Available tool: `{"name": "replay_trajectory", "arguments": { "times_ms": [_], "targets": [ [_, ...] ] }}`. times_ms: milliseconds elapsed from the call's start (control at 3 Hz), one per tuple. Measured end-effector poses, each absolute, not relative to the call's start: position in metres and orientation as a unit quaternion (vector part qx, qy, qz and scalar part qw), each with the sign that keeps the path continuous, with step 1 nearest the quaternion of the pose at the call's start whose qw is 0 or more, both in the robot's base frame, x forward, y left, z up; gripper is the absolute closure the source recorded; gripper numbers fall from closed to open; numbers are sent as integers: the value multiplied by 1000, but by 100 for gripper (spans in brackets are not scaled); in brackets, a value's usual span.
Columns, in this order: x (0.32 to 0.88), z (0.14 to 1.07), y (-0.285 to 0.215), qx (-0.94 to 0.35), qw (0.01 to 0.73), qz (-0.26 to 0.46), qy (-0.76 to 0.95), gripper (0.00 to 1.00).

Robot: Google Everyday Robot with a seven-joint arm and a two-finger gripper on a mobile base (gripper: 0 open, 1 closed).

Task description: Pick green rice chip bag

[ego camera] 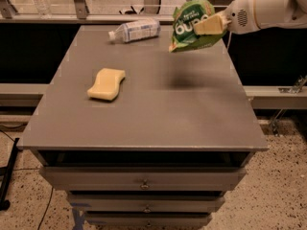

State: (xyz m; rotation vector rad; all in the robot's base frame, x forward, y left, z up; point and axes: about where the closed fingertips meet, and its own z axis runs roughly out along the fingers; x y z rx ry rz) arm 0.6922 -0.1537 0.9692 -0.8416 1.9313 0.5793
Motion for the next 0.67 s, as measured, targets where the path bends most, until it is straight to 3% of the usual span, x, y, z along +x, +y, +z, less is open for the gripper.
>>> {"name": "replay_trajectory", "arguments": {
  "times_ms": [667],
  "targets": [
    [689,999,-152,-360,483,247,759,100]
  ]
}}
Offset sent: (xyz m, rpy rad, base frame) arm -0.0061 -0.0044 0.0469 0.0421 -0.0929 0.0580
